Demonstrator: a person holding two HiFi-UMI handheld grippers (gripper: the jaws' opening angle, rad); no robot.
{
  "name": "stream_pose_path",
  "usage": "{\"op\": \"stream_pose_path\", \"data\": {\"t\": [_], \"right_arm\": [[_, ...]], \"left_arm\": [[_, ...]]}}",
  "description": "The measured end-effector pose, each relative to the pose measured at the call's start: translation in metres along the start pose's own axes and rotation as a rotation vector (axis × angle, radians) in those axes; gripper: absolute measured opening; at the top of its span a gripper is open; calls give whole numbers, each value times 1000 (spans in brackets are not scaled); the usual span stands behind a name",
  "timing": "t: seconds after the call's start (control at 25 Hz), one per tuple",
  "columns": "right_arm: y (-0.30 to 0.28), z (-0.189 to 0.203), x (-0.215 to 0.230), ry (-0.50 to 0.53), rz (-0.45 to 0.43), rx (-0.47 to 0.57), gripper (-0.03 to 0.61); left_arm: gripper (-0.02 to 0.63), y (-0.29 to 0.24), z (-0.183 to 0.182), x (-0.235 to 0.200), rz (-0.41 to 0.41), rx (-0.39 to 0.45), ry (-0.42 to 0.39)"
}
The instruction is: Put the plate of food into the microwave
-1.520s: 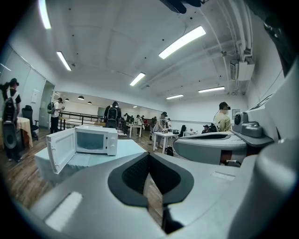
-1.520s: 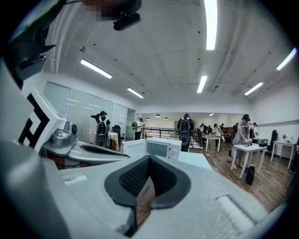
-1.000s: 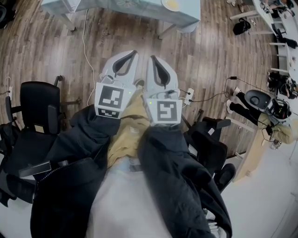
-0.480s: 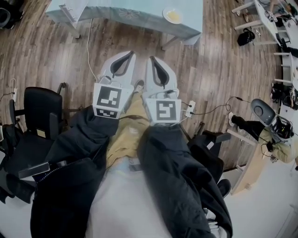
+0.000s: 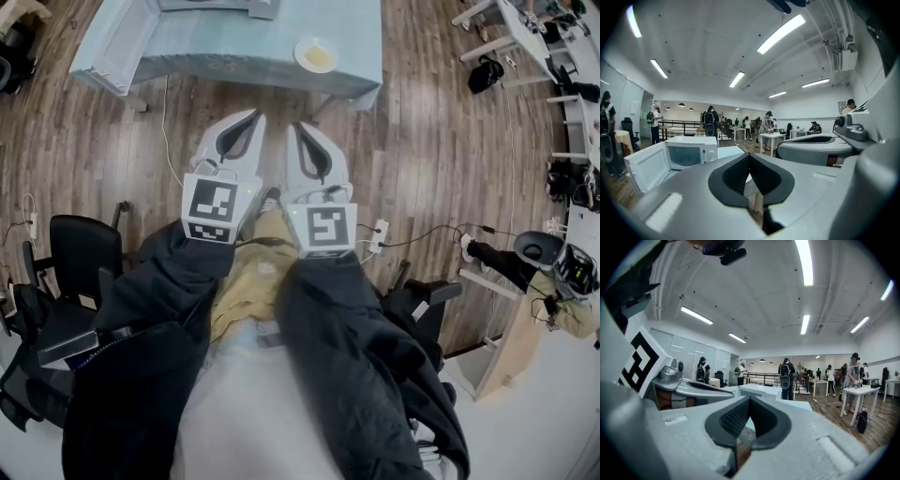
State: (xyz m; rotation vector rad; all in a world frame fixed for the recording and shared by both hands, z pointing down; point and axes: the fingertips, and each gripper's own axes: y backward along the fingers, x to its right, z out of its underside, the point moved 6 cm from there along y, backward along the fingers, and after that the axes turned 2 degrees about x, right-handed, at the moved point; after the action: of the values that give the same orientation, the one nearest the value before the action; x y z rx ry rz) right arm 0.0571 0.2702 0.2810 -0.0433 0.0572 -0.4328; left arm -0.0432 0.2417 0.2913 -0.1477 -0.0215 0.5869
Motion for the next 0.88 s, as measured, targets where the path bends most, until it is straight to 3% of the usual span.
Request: {"op": "stream_pose_path", "data": {"t": [0.88], "right_arm": [[-59, 25, 106, -92, -73, -36, 0]], "left_arm": [[-2, -117, -9, 14, 7, -76, -46]]}}
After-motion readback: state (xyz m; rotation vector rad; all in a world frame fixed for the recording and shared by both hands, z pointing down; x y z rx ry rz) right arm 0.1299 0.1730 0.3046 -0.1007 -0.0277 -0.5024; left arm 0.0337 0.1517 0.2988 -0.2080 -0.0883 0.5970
